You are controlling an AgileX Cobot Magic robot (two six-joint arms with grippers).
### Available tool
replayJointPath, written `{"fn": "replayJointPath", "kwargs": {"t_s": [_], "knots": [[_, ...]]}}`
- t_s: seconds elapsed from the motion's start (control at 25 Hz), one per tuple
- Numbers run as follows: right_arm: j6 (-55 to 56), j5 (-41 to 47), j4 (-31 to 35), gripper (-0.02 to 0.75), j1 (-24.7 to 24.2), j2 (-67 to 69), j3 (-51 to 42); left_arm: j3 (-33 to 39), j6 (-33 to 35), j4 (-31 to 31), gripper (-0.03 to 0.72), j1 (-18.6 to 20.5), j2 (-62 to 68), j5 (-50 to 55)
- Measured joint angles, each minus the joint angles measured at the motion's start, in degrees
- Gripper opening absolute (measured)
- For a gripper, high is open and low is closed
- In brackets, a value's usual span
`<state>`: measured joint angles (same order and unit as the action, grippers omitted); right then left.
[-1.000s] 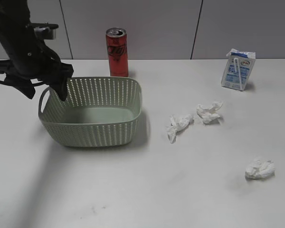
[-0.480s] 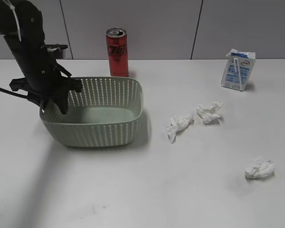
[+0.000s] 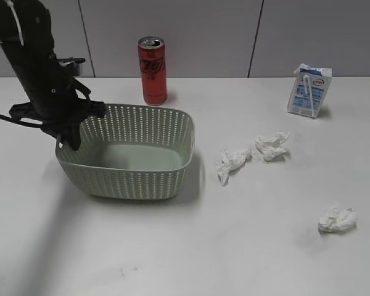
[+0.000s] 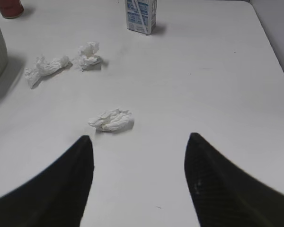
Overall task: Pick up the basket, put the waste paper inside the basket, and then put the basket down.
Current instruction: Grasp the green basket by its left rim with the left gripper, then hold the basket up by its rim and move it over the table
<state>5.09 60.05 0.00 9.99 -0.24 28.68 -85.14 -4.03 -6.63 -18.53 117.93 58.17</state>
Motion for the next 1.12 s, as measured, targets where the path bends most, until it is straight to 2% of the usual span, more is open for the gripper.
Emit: {"fn": "replayJointPath", "kwargs": {"t_s": [0.36,0.44,0.68,0.8,0.92,1.12], "knots": [[0.0,0.0,0.0,0.461,0.0,0.0,0.0,1.41,-0.01,-3.99,0.005,1.95,-8.34,5.7],[0.0,0.0,0.0,0.461,0.0,0.0,0.0,4.52,-0.38,-4.43,0.005,1.95,-11.73,5.48],[0.0,0.0,0.0,0.461,0.0,0.0,0.0,21.87,-1.45,-5.06,0.005,1.34,-26.63,-1.92],[0.0,-0.05,0.98,0.461,0.0,0.71,0.15,26.31,-1.5,-3.3,0.005,1.34,-30.6,-2.63],[0.0,-1.18,1.97,0.461,0.0,6.64,0.76,28.04,-1.5,-2.29,0.005,1.34,-31.26,-2.72],[0.0,-2.6,5.0,0.461,0.0,25.94,5.35,28.24,-1.5,-1.99,0.005,1.34,-31.26,-3.23]]}}
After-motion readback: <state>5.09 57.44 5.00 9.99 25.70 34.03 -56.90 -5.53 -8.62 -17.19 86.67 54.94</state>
